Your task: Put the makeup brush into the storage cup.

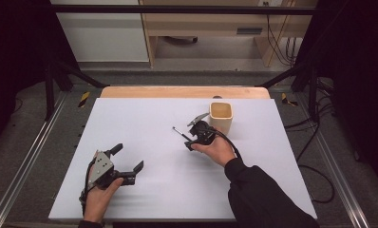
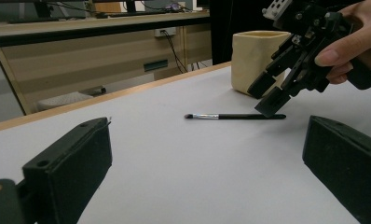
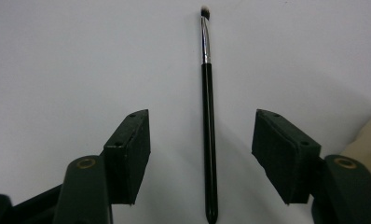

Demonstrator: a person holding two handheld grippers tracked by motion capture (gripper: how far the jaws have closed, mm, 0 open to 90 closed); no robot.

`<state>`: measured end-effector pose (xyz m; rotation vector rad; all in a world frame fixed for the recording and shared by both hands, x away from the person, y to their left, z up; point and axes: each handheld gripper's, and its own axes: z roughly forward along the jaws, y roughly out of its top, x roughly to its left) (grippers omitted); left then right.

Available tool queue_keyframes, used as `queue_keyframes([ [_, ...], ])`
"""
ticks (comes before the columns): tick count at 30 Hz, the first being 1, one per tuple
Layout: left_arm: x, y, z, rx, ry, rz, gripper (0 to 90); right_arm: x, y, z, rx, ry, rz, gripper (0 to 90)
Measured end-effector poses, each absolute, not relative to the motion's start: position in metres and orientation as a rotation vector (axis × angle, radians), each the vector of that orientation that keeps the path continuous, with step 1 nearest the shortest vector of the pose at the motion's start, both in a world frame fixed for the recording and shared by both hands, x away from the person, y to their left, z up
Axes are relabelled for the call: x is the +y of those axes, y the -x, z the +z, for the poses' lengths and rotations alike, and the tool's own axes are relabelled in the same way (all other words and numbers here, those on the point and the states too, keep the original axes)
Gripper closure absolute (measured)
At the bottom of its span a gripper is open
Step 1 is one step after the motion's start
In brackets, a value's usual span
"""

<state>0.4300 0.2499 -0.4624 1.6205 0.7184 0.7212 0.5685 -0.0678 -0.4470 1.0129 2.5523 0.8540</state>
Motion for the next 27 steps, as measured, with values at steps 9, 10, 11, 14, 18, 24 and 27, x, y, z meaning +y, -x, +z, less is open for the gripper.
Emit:
queue_keyframes([
  [9,0.2505,-0.4303,-0.4624,0.720,-1.618,0.721,1.0,-0.0699,-0.5706,-0.4518,2.554,-0.992,0.829,56.1],
  [10,0.2504,-0.4304,-0.4624,0.719,-1.619,0.721,1.0,-0.0702,-0.5708,-0.4523,2.556,-0.996,0.845,57.3],
  [11,0.2503,-0.4304,-0.4624,0.718,-1.620,0.721,1.0,-0.0705,-0.5710,-0.4525,2.556,-0.994,0.839,58.9],
  [14,0.2498,-0.4303,-0.4624,0.716,-1.622,0.722,1.0,-0.0705,-0.5714,-0.4528,2.555,-1.003,0.840,62.1],
  [18,0.2498,-0.4310,-0.4627,0.718,-1.623,0.724,1.0,-0.0717,-0.5722,-0.4537,2.544,-0.994,0.841,65.9],
  [24,0.2505,-0.4311,-0.4624,0.719,-1.622,0.727,1.0,-0.0735,-0.5728,-0.4554,2.551,-1.014,0.849,71.2],
  [27,0.2503,-0.4310,-0.4624,0.718,-1.622,0.726,1.0,-0.0744,-0.5731,-0.4548,2.551,-1.025,0.846,72.6],
])
